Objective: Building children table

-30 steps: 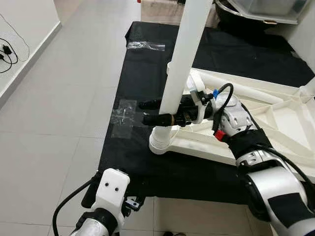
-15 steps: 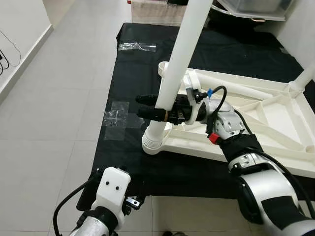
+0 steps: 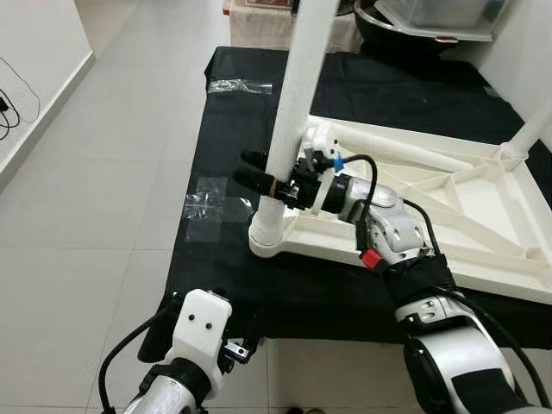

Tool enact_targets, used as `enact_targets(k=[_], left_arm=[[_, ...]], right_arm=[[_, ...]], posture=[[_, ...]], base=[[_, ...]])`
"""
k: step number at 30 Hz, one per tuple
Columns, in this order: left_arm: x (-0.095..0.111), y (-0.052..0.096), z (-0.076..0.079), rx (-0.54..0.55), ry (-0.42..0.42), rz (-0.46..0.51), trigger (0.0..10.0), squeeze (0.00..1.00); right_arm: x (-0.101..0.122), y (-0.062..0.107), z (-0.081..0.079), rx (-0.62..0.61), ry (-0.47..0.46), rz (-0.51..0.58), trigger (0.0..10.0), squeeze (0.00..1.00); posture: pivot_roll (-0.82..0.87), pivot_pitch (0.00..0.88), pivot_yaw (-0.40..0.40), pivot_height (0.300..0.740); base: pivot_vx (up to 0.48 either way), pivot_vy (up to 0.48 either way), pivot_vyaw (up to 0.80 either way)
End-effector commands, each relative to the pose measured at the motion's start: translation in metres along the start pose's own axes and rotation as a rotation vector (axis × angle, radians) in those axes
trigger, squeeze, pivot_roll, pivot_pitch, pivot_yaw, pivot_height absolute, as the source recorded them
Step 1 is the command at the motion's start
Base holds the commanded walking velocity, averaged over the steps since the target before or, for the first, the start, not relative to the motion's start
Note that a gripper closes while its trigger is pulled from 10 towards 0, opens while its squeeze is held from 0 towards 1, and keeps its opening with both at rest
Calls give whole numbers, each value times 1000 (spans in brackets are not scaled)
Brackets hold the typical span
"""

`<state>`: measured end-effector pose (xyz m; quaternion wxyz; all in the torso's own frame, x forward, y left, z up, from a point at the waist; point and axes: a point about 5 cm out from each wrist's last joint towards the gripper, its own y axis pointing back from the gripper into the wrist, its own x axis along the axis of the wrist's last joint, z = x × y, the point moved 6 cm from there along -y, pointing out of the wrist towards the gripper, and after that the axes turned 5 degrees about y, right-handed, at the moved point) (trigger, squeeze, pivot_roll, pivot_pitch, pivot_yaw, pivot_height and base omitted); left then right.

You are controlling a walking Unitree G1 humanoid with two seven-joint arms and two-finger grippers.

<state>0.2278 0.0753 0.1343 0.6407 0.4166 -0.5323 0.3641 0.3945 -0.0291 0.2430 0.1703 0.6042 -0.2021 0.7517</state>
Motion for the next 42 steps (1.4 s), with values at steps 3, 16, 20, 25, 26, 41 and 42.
enact_targets(k=[3,16,20,25,26,41,42], left_arm=[[-7,-1,-1,12,5,-25,10000,0],[-7,-3,-1,10,11,-22,10000,0],[-7,-3,-1,10,11,-22,10000,0],[-8,-4,-1,10,11,-23,10000,0],[-8,-4,-1,10,11,-23,10000,0],[-12,-5,0,8,19,-31,10000,0],[-12,-5,0,8,19,-31,10000,0]], right_arm=[[-45,14,17,-230,-85,-158,10000,0],[-42,40,42,-786,-188,-93,10000,0],[-39,50,45,-937,-193,-77,10000,0],[-34,61,49,-1183,-74,-160,10000,0],[-34,61,49,-1183,-74,-160,10000,0],[-43,77,38,-1587,-207,-236,10000,0],[-43,77,38,-1587,-207,-236,10000,0]], posture=[[138,211,-113,740],[130,210,-114,740],[128,207,-113,740],[133,202,-117,740],[133,202,-117,740],[139,173,-122,740],[139,173,-122,740]], base=[[0,0,0],[0,0,0],[0,0,0],[0,0,0],[0,0,0],[0,0,0],[0,0,0]])
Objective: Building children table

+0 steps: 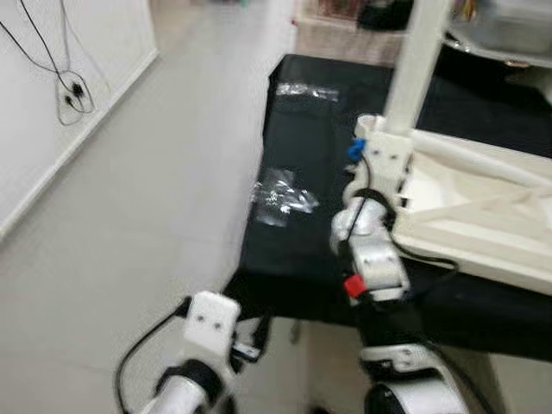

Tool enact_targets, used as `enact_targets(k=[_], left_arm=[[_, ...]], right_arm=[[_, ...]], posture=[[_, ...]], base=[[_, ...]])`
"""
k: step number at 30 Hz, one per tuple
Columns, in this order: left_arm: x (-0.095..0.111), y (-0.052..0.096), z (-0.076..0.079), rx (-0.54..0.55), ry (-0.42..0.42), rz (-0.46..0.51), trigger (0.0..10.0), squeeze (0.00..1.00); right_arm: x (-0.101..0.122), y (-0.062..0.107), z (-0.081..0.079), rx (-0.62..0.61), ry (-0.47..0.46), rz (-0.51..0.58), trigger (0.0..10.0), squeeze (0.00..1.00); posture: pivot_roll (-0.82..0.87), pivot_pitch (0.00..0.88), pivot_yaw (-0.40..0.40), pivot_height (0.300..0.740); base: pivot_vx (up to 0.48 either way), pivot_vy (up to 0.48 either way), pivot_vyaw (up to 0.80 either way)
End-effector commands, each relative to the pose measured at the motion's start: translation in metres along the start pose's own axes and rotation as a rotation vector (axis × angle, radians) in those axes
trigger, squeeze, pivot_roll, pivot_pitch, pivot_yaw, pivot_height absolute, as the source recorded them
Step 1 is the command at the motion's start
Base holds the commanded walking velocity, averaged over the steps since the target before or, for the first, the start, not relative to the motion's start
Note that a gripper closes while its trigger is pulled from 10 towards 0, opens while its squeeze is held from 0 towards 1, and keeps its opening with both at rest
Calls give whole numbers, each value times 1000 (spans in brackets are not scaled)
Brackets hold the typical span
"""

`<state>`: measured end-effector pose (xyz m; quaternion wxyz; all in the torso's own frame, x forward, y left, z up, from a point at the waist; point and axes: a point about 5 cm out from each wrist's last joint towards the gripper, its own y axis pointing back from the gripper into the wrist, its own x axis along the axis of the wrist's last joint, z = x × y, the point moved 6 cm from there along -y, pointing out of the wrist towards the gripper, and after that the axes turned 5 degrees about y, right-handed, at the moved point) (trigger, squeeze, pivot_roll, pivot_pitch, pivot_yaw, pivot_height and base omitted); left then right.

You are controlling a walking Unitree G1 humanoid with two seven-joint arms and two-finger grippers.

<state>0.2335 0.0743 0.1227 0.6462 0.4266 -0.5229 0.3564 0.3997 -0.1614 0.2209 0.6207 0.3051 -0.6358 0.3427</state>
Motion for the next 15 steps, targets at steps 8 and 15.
enact_targets(k=[8,15], left_arm=[[-2,1,3,-4,17,-1,10000,0],[0,0,2,-1,13,9,10000,0]], right_arm=[[7,16,-57,213,-381,-219,10000,0],[78,-15,-33,254,-452,75,10000,0]], posture=[[137,169,-119,740],[134,165,-118,740]], base=[[0,0,0],[0,0,0]])
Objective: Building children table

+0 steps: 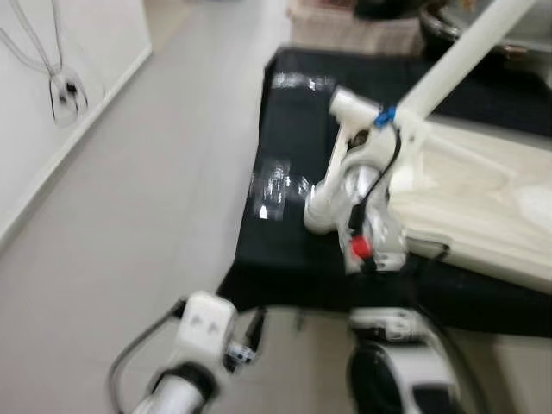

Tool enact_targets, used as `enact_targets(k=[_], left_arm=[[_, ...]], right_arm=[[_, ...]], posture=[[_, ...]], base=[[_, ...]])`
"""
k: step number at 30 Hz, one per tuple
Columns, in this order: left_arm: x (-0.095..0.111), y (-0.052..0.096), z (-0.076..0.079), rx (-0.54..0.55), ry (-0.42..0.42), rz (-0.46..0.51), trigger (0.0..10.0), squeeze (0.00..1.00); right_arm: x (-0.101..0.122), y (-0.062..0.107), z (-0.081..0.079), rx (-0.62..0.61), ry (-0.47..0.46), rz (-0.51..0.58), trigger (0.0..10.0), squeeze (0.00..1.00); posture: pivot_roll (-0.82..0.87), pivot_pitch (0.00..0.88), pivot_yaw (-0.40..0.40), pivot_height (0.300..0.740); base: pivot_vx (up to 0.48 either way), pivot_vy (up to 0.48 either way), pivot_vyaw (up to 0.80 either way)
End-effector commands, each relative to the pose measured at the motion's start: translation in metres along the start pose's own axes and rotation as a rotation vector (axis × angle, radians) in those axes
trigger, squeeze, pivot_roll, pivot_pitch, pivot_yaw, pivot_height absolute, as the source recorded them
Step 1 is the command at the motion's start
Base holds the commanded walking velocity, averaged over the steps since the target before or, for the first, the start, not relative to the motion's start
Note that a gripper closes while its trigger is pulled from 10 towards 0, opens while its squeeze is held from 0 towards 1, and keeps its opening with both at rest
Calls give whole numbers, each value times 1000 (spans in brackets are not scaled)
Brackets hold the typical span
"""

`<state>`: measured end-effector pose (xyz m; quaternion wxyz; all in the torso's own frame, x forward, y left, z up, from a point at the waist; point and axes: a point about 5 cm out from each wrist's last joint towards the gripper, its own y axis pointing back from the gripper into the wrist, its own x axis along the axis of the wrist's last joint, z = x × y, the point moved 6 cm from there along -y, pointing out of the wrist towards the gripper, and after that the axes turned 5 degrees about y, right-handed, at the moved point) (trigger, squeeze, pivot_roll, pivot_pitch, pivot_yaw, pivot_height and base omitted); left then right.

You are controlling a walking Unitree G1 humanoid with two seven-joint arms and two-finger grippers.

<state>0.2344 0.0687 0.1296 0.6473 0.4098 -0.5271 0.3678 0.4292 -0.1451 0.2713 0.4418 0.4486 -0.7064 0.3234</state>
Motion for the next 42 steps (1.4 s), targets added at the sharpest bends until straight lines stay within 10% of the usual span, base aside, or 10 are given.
enact_targets(k=[1,8,9,13,16,17,18,19,29,42], left_arm=[[-7,2,-4,13,-4,-25,10000,0],[-4,-1,-8,23,-8,-17,10000,0],[2,-4,-11,31,-18,6,10000,1000],[17,-11,-17,37,-54,54,10000,1000],[39,-23,-29,75,-251,100,10000,1000],[52,-32,-33,84,-392,134,10000,753],[52,-32,-33,84,-392,134,10000,753],[71,-49,-43,123,-558,176,10000,0],[79,-89,-62,150,-681,147,10000,0],[71,-115,-17,-26,-694,173,10000,0]], right_arm=[[25,2,-15,62,-10,106,10000,0],[75,6,-42,328,-13,260,10000,0],[76,11,-50,410,-60,243,10000,0],[73,19,-61,517,-120,205,10000,0],[56,27,-63,576,-133,142,10000,0],[45,31,-63,596,-139,111,10000,0],[45,31,-63,596,-139,111,10000,0],[29,37,-61,610,-156,55,10000,0],[7,65,-74,721,-195,-38,10000,0],[-6,95,-93,821,-245,-132,10000,0]], posture=[[134,165,-118,740],[136,160,-109,740],[138,160,-110,740],[136,155,-108,740],[137,150,-108,740],[139,149,-108,740],[139,149,-108,740],[138,145,-104,740],[122,134,-95,740],[118,127,-100,740]], base=[[0,0,0],[0,0,0],[0,0,0],[0,0,0],[0,0,0],[0,0,0],[0,0,0],[0,0,0],[0,0,0],[0,0,0]])
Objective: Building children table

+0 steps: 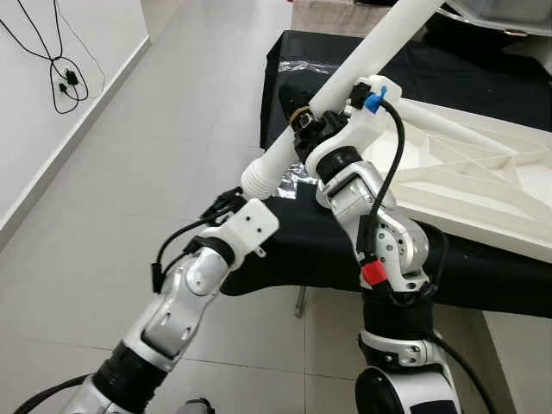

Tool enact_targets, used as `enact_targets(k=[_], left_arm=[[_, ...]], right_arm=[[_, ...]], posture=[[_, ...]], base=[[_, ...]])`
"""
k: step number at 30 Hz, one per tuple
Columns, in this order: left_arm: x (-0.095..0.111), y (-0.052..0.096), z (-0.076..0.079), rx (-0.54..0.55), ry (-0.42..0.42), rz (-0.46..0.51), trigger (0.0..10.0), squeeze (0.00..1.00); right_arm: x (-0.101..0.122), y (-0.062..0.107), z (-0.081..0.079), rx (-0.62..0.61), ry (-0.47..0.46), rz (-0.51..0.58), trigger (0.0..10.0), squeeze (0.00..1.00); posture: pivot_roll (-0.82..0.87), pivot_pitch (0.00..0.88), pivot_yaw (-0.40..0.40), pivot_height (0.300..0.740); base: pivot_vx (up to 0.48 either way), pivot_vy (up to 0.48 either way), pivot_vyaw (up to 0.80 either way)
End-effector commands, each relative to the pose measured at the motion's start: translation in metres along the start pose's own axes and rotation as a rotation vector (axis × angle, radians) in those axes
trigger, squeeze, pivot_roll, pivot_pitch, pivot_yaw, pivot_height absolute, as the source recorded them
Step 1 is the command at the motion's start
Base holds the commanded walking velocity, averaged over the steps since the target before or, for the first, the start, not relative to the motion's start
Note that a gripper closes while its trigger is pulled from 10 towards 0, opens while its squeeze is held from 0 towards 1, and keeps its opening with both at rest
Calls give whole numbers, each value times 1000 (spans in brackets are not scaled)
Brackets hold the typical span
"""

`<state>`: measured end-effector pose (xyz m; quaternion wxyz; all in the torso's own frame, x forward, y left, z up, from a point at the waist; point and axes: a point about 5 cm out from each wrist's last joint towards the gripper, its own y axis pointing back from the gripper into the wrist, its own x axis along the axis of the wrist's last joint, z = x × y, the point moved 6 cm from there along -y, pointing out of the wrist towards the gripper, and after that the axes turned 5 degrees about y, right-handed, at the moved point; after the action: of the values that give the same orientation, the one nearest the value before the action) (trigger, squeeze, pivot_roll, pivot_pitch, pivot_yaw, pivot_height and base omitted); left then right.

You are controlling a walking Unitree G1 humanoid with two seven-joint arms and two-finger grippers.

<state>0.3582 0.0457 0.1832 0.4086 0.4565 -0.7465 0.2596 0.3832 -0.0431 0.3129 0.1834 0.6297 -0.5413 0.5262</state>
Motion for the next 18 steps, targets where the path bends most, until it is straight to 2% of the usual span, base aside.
enact_targets(k=[1,10,12,14,18], left_arm=[[1,-3,3,-4,-21,9,10000,0],[13,-12,-20,70,-76,50,10000,0],[13,-12,-21,70,-75,49,10000,0],[10,-10,-13,51,-66,41,10000,0],[11,-10,-10,53,-56,49,10000,0]], right_arm=[[-21,8,-11,14,-105,-35,10000,0],[-24,9,-7,-1,-101,-52,10000,0],[-23,9,-6,-5,-98,-49,10000,0],[-18,7,-2,-16,-86,-31,10000,0],[-15,6,-2,-12,-81,-27,10000,0]], posture=[[118,127,-100,740],[116,136,-98,740],[116,137,-96,740],[112,132,-95,740],[109,134,-96,740]], base=[[0,0,0],[0,0,0],[0,0,0],[0,0,0],[0,0,0]])
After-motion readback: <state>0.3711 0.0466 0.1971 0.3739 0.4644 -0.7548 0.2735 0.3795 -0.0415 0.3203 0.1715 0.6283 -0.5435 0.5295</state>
